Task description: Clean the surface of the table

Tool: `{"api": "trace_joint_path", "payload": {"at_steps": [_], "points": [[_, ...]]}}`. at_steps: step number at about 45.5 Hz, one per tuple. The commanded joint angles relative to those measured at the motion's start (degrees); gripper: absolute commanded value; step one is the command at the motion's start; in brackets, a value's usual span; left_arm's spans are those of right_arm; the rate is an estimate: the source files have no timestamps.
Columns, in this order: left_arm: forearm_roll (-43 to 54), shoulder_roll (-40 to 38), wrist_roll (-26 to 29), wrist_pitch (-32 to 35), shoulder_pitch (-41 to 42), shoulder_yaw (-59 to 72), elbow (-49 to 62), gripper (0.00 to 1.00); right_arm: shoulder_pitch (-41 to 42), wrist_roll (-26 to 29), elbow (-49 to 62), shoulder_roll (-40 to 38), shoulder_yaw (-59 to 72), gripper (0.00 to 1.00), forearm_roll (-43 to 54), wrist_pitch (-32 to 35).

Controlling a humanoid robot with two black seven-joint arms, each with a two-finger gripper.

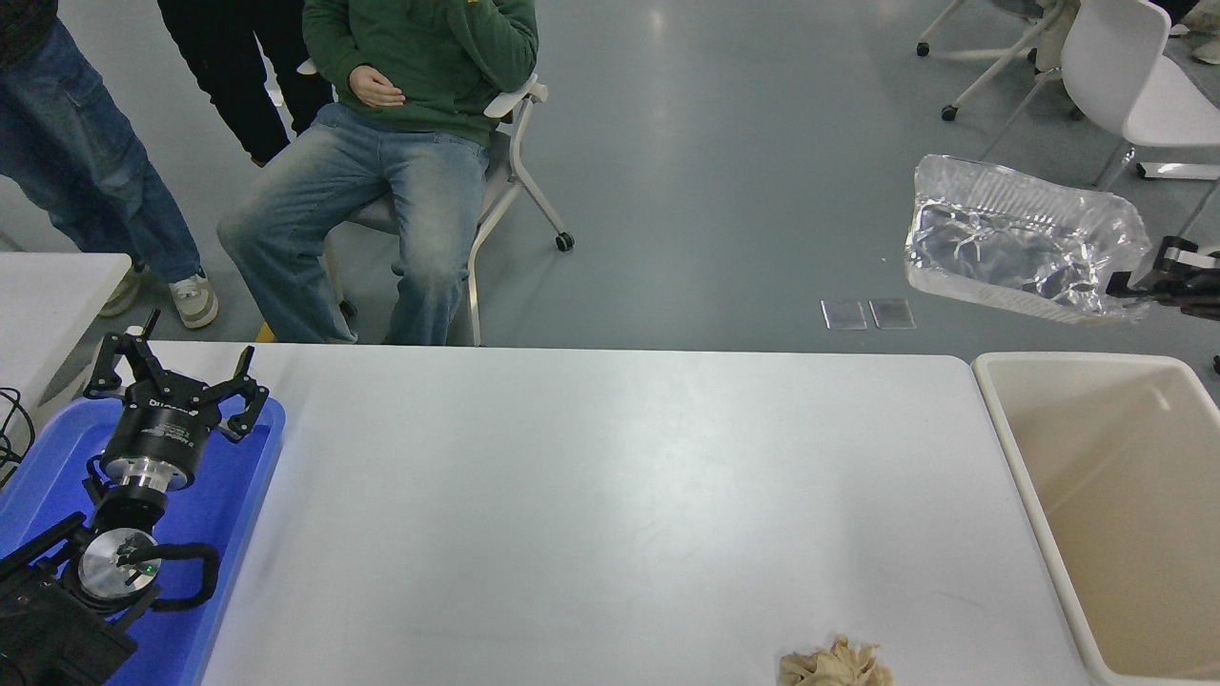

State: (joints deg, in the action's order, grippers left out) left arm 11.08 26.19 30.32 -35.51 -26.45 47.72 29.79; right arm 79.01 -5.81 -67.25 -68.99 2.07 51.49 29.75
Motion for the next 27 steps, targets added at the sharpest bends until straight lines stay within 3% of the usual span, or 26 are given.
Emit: {"api": "trace_joint_path", "payload": {"at_steps": [1, 27], "points": [[0.0, 0.0, 0.0, 0.0, 0.0, 0.0, 0.0, 1.0, 1.6, 0.0, -0.8, -1.3, 0.1, 0.0, 0.0, 1.4], [0.0, 0.0, 0.0, 0.0, 0.0, 0.0, 0.0, 1.0, 0.6, 0.4, 0.2, -0.3, 0.9, 0.0, 0.0, 0.8]]}}
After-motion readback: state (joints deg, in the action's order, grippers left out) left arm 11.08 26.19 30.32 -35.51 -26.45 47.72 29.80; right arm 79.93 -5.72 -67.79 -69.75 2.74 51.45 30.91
